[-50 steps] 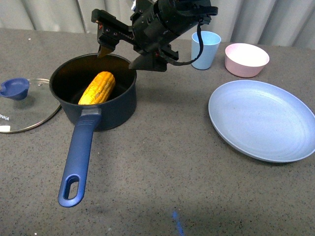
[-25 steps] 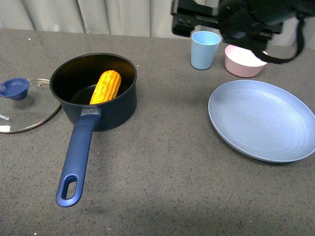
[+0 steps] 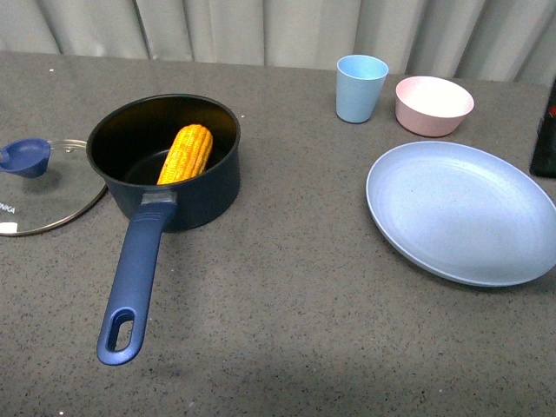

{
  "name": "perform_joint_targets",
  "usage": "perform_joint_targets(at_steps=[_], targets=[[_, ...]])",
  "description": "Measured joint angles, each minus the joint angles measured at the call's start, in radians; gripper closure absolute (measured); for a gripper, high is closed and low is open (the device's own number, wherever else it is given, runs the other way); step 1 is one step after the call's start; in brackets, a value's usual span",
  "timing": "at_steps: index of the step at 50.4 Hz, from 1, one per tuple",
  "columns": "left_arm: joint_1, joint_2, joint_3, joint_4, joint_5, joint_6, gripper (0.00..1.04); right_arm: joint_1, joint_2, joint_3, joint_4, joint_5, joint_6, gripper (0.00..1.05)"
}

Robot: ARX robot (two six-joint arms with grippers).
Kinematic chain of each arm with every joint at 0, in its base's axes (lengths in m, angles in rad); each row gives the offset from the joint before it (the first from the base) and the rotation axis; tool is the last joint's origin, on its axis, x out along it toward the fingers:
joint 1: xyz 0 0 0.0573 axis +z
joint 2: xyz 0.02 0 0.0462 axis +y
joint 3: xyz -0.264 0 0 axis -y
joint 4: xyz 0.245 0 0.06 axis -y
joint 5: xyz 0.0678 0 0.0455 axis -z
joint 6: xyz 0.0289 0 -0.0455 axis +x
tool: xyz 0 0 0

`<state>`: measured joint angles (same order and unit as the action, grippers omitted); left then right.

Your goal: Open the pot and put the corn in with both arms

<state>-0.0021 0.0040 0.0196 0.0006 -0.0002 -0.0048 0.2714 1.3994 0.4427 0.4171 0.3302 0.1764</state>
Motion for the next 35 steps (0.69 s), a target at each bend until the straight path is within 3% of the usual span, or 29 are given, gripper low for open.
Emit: perform_joint_targets(at_steps=[15,19,20,23,25,35], targets=[[0.000,0.000,0.000,0.000,0.000,0.000,0.07,0.014,-0.306,-0.211,-0.024,0.186,0.002,0.09],[0.000,0.000,0.000,0.000,0.000,0.000,0.07,0.016,-0.337,-0.228,-0.014,0.192,-0.014,0.09],[0.000,0.000,0.000,0.000,0.000,0.000,0.07,0.008,-0.322,-0.243,0.039,0.159,-0.033,0.11],[0.000,0.000,0.000,0.000,0.000,0.000,0.07,-0.038,-0.251,-0.351,0.399,-0.039,-0.103,0.25],[0.000,-0.002,0.000,0.000,0.000,0.000,0.07,-0.055,-0.249,-0.394,0.520,-0.103,-0.129,0.32],[0.000,-0.001,0.000,0.000,-0.002,0.000,0.07,-0.124,-0.537,-0.407,0.404,-0.188,-0.166,0.70]])
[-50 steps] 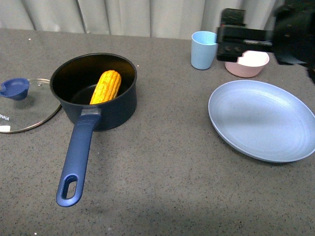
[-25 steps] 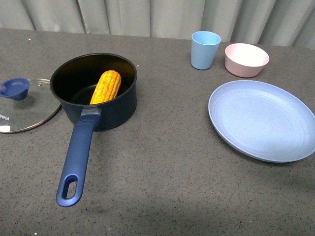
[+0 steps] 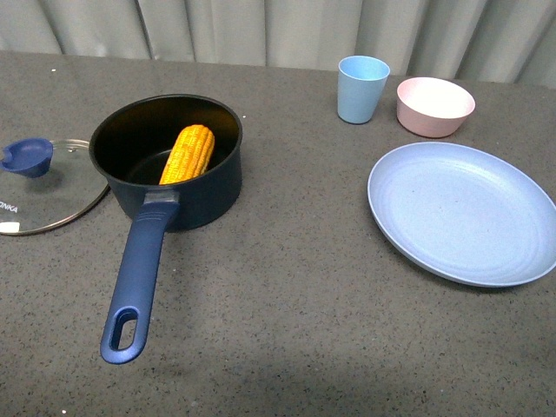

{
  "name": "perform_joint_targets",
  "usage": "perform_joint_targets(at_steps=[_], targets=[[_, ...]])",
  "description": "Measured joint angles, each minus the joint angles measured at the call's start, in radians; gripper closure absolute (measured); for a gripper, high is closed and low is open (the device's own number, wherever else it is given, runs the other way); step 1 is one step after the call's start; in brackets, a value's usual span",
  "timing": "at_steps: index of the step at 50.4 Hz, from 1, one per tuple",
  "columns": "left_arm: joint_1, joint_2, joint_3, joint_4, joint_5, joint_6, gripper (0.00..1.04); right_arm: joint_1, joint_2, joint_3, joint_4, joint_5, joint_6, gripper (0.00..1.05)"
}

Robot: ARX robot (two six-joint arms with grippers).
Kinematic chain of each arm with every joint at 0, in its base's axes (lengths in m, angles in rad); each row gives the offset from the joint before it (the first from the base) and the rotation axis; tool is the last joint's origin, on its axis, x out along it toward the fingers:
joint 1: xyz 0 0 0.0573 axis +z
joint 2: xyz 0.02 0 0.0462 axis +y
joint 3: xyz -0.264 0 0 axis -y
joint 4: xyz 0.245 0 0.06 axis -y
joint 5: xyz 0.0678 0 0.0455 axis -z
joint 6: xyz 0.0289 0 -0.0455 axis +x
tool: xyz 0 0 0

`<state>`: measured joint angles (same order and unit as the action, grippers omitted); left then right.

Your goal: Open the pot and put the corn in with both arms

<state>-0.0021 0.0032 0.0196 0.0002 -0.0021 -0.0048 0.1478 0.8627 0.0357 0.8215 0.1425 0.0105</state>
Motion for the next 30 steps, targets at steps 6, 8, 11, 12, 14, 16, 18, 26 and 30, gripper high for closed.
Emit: perform_joint_targets(at_steps=[6,8,11,12,14,16,18,26,30], targets=[[0.000,0.000,0.000,0.000,0.000,0.000,0.07,-0.037,-0.115,-0.024,-0.108,-0.033,-0.004,0.97],[0.000,0.000,0.000,0.000,0.000,0.000,0.07,-0.043,-0.140,-0.026,-0.129,-0.040,-0.005,1.02],[0.000,0.000,0.000,0.000,0.000,0.000,0.07,-0.072,-0.182,-0.026,-0.164,-0.084,-0.007,1.04],[0.000,0.000,0.000,0.000,0.000,0.000,0.07,-0.091,-0.200,-0.027,-0.179,-0.109,-0.008,1.04],[0.000,0.000,0.000,0.000,0.000,0.000,0.07,-0.113,-0.223,-0.028,-0.199,-0.134,-0.008,1.04],[0.000,0.000,0.000,0.000,0.000,0.000,0.07,-0.132,-0.251,-0.029,-0.223,-0.137,-0.008,1.04],[0.000,0.000,0.000,0.000,-0.001,0.000,0.07,-0.140,-0.269,-0.030,-0.239,-0.135,-0.007,1.04],[0.000,0.000,0.000,0.000,0.002,0.000,0.07,-0.145,-0.367,-0.030,-0.331,-0.140,-0.008,1.04],[0.000,0.000,0.000,0.000,0.002,0.000,0.07,-0.145,-0.407,-0.030,-0.368,-0.141,-0.008,1.04]])
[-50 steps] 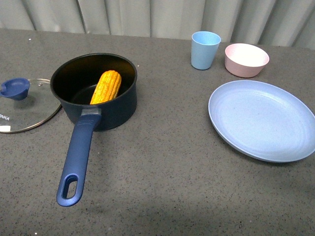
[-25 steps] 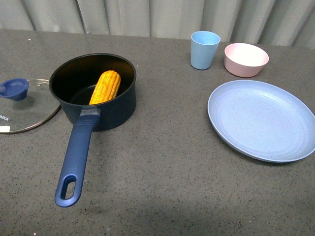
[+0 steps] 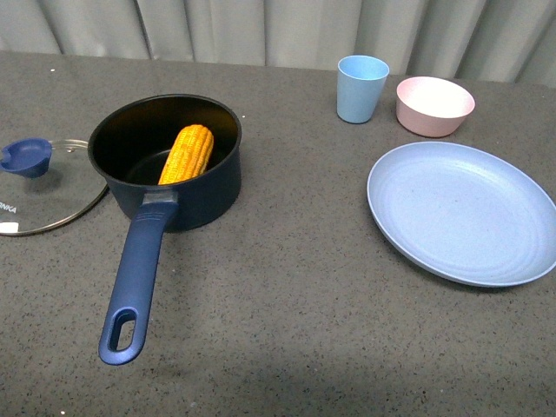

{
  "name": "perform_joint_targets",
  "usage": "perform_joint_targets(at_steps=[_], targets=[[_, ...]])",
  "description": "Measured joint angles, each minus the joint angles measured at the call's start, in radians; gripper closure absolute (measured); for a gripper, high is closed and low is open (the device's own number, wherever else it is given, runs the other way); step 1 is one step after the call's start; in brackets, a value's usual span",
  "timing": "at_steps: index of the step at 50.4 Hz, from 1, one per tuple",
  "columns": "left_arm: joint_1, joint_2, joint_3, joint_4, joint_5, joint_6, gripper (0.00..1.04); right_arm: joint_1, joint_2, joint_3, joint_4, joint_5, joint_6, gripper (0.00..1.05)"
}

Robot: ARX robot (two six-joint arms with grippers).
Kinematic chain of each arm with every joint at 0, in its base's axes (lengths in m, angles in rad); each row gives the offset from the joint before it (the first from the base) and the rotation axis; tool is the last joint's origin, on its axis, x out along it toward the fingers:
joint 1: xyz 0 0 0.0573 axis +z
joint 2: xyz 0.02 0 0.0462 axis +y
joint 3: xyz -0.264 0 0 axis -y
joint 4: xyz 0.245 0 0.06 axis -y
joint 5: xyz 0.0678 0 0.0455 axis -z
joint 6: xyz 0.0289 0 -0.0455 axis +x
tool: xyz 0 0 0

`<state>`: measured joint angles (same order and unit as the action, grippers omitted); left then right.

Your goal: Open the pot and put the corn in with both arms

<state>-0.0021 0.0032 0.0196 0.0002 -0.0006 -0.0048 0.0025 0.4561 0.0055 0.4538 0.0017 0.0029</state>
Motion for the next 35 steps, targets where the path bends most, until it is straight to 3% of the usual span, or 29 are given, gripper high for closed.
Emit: perform_joint_targets(at_steps=[35], targets=[[0.000,0.000,0.000,0.000,0.000,0.000,0.07,0.000,-0.264,0.000,-0.258,0.000,0.000,1.04]])
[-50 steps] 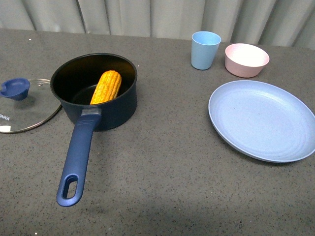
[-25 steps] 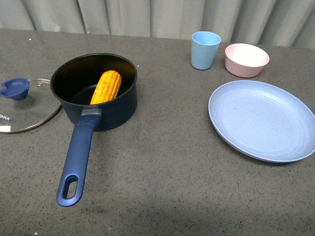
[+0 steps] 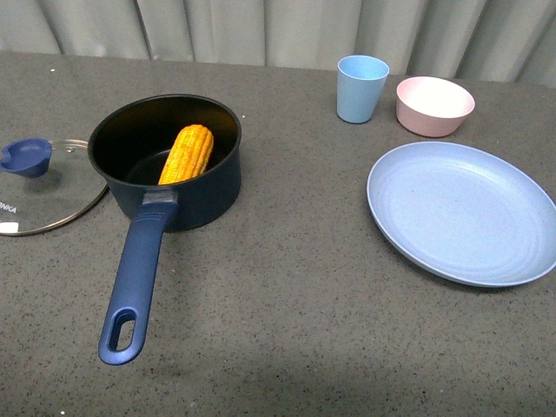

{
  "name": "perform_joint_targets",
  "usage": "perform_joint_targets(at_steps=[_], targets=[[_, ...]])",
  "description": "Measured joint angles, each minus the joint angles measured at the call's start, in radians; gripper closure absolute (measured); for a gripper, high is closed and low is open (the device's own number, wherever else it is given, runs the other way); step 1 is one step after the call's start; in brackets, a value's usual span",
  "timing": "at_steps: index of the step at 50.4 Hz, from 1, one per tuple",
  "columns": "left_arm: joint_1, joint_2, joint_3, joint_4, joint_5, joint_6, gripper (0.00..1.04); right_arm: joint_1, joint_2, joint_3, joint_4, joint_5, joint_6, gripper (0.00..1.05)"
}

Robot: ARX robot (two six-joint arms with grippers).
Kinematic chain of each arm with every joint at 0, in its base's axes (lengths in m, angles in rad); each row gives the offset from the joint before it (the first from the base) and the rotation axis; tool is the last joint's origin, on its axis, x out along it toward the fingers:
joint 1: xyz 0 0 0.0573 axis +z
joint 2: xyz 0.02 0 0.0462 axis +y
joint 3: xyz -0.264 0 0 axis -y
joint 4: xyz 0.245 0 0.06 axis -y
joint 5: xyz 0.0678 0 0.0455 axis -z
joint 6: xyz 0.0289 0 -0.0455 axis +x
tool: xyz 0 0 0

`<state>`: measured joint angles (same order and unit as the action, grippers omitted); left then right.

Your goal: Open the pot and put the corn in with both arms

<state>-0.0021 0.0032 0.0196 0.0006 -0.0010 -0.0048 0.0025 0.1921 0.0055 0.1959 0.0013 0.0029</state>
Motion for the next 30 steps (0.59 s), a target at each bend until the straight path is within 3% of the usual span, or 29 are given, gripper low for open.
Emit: perform_joint_targets(at_steps=[5,11,21,30], targets=[[0.000,0.000,0.000,0.000,0.000,0.000,0.07,0.000,-0.024,0.000,-0.024,0.000,0.000,1.04],[0.000,0.000,0.000,0.000,0.000,0.000,0.07,0.000,-0.149,0.000,-0.183,-0.002,0.000,1.04],[0.000,0.000,0.000,0.000,0.000,0.000,0.07,0.000,-0.187,0.000,-0.194,-0.002,0.000,1.04],[0.000,0.000,0.000,0.000,0.000,0.000,0.07,0.000,-0.188,0.000,-0.194,-0.003,-0.002,0.78]])
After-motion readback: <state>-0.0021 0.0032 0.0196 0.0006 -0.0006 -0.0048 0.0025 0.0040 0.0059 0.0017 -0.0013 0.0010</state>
